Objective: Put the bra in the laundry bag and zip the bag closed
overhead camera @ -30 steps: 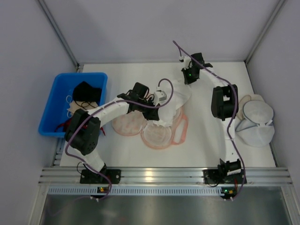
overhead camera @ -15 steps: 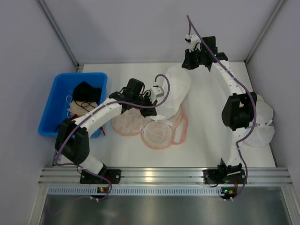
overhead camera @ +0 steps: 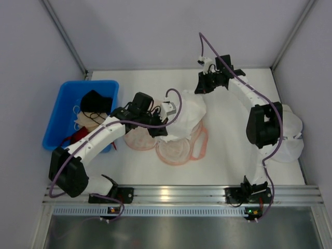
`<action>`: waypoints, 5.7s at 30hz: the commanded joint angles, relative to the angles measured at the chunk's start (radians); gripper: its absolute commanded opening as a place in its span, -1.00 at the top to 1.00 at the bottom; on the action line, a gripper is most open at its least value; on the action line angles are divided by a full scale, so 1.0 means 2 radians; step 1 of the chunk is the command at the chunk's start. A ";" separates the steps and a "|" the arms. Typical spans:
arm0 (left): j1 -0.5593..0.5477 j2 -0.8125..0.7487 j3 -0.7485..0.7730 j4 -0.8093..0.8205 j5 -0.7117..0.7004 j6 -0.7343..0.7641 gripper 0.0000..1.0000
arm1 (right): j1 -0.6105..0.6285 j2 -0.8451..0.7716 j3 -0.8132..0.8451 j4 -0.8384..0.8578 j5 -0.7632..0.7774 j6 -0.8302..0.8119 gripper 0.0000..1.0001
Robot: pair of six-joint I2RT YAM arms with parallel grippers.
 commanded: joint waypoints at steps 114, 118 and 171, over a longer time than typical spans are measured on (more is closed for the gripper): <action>0.070 -0.170 -0.125 0.049 0.019 -0.015 0.21 | 0.072 -0.008 -0.137 0.026 -0.156 0.076 1.00; 0.069 -0.201 -0.134 -0.072 0.048 0.134 0.18 | 0.082 0.003 -0.142 0.025 -0.161 0.083 1.00; -0.217 -0.116 -0.166 -0.088 -0.030 0.290 1.00 | 0.081 -0.028 -0.087 -0.040 -0.101 0.035 -0.66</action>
